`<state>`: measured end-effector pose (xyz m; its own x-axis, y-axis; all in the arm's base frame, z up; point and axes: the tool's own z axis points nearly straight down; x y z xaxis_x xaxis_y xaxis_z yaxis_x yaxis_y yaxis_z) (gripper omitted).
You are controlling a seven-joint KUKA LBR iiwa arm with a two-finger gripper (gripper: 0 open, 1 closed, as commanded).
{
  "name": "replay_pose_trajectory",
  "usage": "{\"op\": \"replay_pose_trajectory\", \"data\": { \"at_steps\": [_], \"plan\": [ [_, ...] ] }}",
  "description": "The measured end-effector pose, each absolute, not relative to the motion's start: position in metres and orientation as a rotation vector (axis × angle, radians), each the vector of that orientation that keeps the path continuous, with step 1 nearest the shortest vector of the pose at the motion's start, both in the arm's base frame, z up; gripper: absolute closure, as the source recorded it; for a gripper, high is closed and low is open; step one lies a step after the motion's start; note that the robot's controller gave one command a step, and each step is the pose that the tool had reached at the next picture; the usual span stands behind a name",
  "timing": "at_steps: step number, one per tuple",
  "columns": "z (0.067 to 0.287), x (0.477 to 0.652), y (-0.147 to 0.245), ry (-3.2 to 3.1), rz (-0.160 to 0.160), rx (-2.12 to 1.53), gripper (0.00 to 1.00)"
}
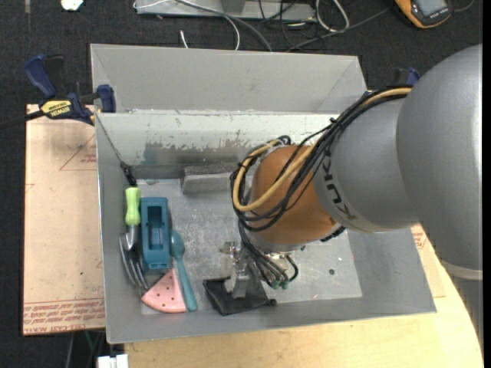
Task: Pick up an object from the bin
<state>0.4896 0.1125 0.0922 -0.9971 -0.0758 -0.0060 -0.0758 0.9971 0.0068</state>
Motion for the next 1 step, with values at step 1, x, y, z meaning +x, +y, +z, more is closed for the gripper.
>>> {"op": "replay_pose_trajectory", "data": {
  "at_steps": [1],
  "plan": [
    [0.1231, 0.4896, 0.1128, 3.134, 0.011, -0.118, 1.0]
  ]
}}
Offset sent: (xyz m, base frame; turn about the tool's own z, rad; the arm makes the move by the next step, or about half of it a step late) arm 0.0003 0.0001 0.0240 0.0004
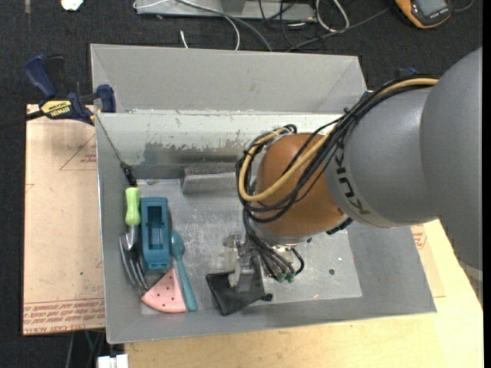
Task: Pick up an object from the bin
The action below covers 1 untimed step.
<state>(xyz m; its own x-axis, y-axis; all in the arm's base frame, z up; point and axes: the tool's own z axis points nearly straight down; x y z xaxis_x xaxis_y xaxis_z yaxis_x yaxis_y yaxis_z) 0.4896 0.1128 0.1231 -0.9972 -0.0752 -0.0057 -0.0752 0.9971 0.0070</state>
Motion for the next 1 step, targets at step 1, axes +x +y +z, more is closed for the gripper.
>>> {"op": "replay_pose_trajectory", "data": {
  "at_steps": [1],
  "plan": [
    [0.1485, 0.4904, 0.1131, 3.131, 0.012, -0.118, 1.0]
  ]
}}
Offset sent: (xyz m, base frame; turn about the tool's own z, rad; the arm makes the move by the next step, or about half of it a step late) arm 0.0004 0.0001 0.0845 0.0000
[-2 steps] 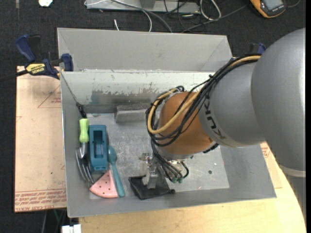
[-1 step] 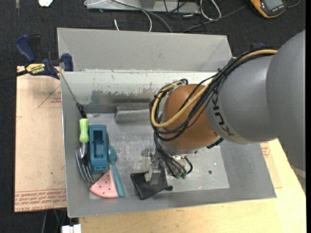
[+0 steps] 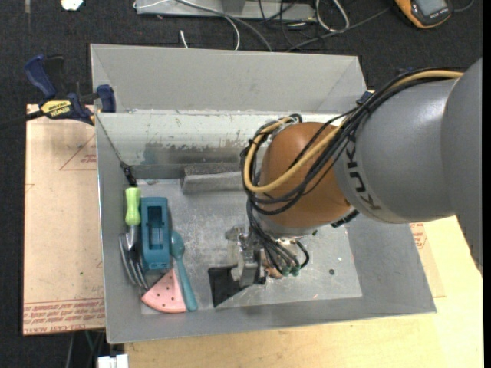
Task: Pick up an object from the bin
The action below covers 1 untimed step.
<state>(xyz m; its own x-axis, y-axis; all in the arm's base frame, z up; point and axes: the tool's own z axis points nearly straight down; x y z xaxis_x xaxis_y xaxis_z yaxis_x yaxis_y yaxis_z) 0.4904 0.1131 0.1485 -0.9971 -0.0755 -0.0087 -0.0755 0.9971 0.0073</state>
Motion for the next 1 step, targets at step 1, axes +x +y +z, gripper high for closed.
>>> {"op": "replay_pose_trajectory", "data": {
  "at_steps": [1],
  "plan": [
    [0.1874, 0.4895, 0.1132, 3.135, 0.011, -0.118, 1.0]
  ]
}}
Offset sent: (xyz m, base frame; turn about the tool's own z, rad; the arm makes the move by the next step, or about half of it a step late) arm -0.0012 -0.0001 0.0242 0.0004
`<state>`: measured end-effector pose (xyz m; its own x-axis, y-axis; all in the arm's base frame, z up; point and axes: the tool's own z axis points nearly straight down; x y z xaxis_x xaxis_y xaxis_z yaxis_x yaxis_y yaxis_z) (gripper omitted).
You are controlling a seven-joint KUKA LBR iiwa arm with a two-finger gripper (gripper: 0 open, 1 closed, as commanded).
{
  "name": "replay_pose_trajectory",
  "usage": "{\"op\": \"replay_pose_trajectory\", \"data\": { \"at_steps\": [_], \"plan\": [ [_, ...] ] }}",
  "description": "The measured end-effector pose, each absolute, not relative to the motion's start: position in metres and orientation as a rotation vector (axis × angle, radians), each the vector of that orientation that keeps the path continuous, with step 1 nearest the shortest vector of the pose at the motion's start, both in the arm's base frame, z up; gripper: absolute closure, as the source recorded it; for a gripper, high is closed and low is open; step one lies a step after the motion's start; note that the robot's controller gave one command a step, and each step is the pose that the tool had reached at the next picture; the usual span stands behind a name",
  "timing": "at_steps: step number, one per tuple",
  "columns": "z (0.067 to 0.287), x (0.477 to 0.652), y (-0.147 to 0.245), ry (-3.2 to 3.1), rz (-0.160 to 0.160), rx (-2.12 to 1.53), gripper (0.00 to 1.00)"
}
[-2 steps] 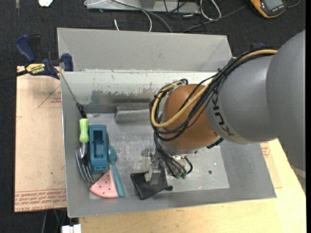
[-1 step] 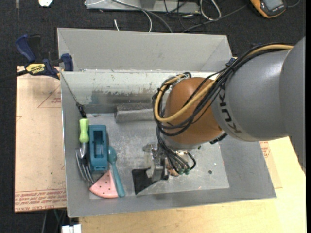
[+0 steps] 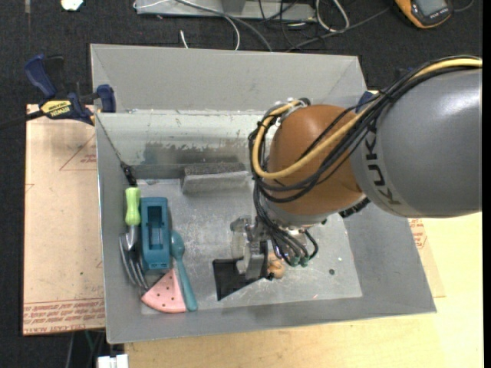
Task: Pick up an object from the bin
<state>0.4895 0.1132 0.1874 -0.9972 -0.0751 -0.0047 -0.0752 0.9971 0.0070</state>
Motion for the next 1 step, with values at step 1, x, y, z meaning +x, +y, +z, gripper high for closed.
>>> {"op": "replay_pose_trajectory", "data": {
  "at_steps": [1],
  "plan": [
    [0.2151, 0.491, 0.1136, 3.128, 0.013, -0.118, 1.0]
  ]
}}
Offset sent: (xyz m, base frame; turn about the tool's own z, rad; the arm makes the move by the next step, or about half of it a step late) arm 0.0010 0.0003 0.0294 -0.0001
